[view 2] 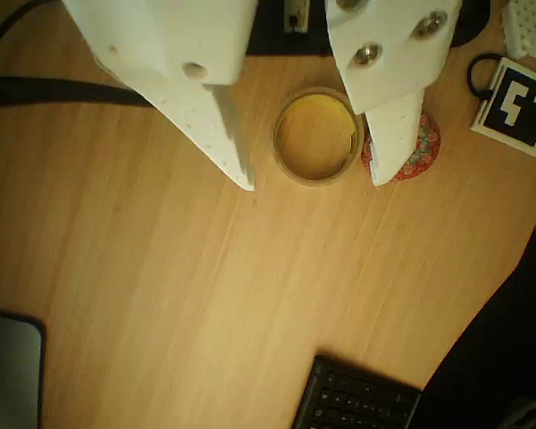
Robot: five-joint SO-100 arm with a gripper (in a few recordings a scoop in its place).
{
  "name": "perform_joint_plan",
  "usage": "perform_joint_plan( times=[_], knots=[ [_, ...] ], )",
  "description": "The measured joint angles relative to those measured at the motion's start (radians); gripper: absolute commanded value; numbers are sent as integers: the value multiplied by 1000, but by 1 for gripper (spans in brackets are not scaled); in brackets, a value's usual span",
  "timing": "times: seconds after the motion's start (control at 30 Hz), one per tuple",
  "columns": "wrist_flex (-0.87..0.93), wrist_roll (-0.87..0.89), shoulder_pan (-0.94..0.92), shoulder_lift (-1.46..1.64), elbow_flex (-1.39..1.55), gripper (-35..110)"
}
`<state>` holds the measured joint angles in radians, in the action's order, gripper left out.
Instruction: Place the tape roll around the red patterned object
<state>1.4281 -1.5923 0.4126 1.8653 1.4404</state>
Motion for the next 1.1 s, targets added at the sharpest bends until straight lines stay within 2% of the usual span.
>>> perform_joint_plan(
  times=[0.07, 0.2, 0.3, 0.6, 0.8, 0.93, 1.1],
  knots=[
    [-12, 20, 17, -8, 6, 33],
    [-301, 137, 183, -275, 141, 33],
    [-368, 152, 222, -373, 170, 33],
    [-382, 183, 201, -364, 232, 34],
    [-341, 189, 81, -258, 316, 33],
    [-285, 169, -11, -163, 419, 32],
    [-339, 147, -18, -20, 607, 33]
  ],
)
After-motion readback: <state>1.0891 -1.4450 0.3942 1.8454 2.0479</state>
